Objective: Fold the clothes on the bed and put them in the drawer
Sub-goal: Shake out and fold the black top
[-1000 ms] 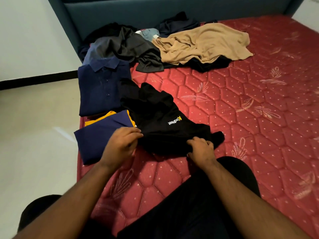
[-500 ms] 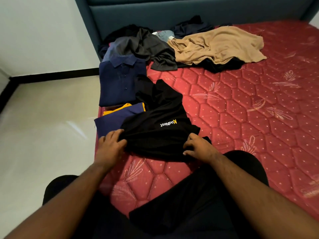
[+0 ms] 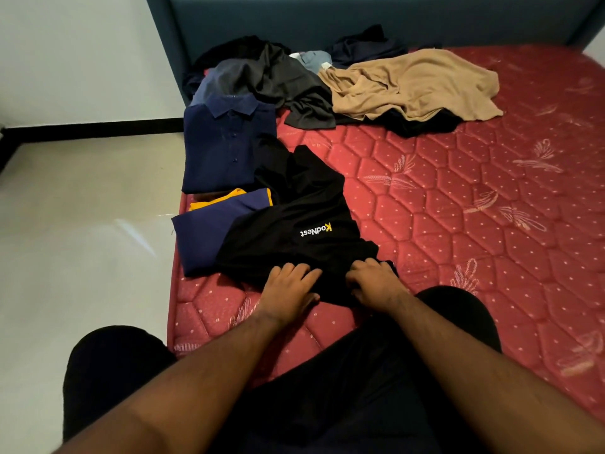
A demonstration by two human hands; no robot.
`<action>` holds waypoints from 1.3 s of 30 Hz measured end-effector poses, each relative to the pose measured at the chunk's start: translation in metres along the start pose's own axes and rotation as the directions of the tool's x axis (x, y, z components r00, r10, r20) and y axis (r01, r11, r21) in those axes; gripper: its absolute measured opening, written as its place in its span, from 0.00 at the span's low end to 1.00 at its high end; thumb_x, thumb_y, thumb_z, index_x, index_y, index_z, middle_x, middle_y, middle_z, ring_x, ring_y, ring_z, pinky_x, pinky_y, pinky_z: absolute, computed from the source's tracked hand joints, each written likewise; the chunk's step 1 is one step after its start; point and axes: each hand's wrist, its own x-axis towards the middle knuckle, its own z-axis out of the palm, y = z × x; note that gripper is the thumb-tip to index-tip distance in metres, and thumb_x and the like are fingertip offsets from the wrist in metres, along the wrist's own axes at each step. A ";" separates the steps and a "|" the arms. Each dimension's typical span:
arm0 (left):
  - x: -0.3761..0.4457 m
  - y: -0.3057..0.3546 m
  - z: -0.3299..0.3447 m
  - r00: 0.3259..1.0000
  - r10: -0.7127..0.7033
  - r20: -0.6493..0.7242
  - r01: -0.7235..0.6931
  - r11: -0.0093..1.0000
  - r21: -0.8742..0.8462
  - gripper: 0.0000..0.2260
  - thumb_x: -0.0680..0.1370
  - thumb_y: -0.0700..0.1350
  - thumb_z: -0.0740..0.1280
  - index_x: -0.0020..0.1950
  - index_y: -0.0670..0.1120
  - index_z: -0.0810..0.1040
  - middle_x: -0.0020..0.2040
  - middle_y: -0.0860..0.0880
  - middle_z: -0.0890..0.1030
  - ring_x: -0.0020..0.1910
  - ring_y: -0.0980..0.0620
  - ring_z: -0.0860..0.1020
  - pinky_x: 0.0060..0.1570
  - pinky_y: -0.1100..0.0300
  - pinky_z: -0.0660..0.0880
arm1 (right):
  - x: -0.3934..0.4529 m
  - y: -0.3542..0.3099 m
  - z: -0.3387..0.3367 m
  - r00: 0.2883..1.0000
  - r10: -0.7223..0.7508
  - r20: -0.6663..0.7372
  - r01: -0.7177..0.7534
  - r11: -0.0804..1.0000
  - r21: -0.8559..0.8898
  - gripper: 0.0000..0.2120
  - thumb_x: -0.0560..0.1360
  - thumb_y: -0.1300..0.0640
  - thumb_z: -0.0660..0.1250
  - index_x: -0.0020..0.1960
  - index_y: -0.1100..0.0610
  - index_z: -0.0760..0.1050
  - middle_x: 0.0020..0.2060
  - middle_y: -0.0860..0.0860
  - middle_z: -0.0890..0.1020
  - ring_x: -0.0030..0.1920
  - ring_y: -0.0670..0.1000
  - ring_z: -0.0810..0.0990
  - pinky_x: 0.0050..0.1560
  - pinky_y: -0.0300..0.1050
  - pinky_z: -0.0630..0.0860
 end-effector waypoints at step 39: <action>0.153 -0.022 -0.458 0.695 -0.225 -0.682 -0.126 0.897 -0.424 0.04 0.79 0.42 0.65 0.44 0.44 0.77 0.38 0.46 0.78 0.31 0.48 0.80 0.33 0.64 0.75 | 0.011 -0.012 -0.374 0.503 0.630 -0.592 0.494 0.352 0.795 0.17 0.82 0.63 0.52 0.71 0.59 0.60 0.49 0.52 0.77 0.47 0.47 0.79 0.54 0.40 0.74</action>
